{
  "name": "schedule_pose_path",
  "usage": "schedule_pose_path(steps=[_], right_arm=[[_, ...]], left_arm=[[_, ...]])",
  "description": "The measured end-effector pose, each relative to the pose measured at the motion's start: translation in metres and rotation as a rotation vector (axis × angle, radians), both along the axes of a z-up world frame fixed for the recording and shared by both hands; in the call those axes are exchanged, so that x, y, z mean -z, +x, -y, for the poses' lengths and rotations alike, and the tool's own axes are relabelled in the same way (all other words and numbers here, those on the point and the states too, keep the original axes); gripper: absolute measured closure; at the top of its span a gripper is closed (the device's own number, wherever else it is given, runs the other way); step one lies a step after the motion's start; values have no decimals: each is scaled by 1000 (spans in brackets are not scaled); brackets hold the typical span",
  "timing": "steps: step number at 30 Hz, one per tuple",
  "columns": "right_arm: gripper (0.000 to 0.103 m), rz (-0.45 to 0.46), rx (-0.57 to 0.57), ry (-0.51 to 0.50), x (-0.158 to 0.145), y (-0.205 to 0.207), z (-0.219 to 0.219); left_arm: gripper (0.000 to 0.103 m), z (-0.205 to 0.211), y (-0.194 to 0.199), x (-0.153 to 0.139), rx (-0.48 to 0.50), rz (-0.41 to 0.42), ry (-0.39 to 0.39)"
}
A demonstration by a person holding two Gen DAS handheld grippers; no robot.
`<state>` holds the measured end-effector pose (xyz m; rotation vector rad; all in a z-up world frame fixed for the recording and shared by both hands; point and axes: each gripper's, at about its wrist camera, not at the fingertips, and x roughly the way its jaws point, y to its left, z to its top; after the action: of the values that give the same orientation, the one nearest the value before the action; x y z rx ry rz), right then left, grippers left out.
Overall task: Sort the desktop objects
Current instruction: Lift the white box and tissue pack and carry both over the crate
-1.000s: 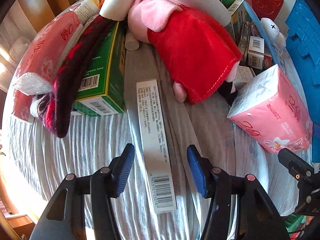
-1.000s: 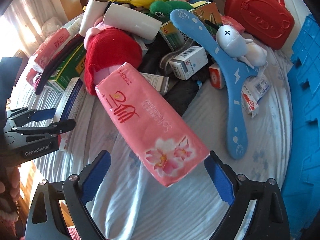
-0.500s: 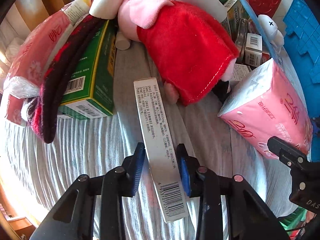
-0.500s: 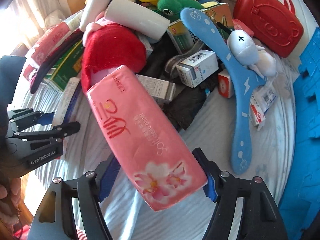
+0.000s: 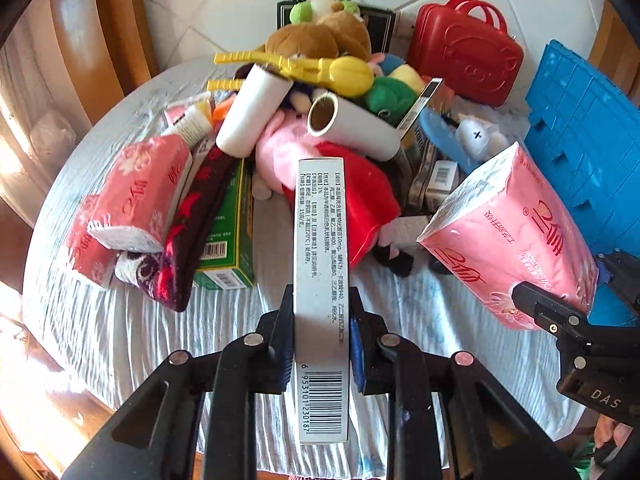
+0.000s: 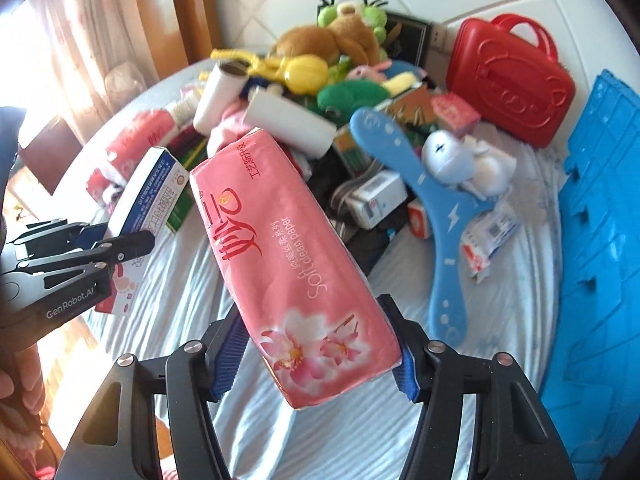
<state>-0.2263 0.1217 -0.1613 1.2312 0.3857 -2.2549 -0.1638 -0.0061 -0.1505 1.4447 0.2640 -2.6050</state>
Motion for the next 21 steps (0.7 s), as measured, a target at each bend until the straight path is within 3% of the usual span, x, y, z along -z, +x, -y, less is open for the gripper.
schedule_pose_path(steps=[4, 8, 13, 21], right_arm=[[41, -81, 24, -26, -36, 7, -13], [41, -171, 61, -76, -78, 20, -30], [41, -289, 129, -146, -130, 35, -62], [41, -441, 278, -174, -188, 49, -124]], left_arm=[[81, -22, -5, -24, 31, -84, 4], [81, -36, 24, -74, 60, -172, -22], [81, -66, 18, -112, 127, -276, -9], [81, -113, -1, -151, 245, -357, -17]])
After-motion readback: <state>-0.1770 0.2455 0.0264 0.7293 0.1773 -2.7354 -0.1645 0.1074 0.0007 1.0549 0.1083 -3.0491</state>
